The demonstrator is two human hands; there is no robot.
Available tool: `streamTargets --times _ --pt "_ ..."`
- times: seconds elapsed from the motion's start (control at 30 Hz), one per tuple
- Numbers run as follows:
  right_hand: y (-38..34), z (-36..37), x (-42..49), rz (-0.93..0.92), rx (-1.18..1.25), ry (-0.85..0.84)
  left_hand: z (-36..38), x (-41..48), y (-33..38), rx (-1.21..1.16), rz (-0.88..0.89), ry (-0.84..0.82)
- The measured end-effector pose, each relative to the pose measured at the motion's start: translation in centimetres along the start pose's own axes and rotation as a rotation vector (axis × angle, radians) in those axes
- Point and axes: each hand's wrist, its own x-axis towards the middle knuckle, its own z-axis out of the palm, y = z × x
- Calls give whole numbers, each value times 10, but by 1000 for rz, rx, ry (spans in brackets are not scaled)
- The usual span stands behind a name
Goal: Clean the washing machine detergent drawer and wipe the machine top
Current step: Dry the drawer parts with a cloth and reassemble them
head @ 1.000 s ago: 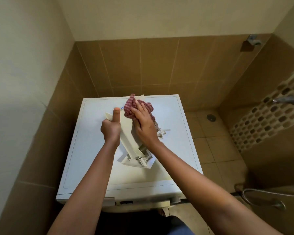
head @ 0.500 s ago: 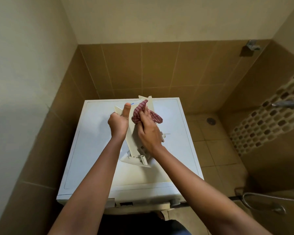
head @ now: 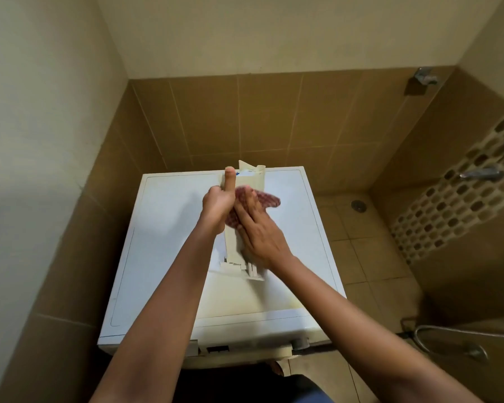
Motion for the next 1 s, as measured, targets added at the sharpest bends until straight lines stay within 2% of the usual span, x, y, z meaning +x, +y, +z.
streamTargets --times 0.07,0.13,0.23,0.4,0.47,0.57,0.73,0.87,1.0 --pt "-4 -10 25 26 5 65 1 -6 8 -72 -15 -95" --pt "-12 -15 39 30 -10 126 1 -10 12 -264 -38 -170" --pt "-21 -7 34 3 -45 145 -5 -7 11 -467 -102 -179" --pt "-23 9 -3 14 -54 83 -20 -1 12 -431 -102 -160" --pt "-22 13 -26 5 -77 13 -24 3 11 -346 -87 -162" --pt "-19 18 -40 -12 -69 10 -25 5 7 -241 -66 -172" --pt "-21 7 18 4 -88 83 -27 6 9 -324 -128 -240" --pt "-27 -5 57 -28 -142 84 -31 9 9 -375 -169 -216" --pt "-35 -7 70 64 -33 99 -30 10 8 -481 -156 -200"
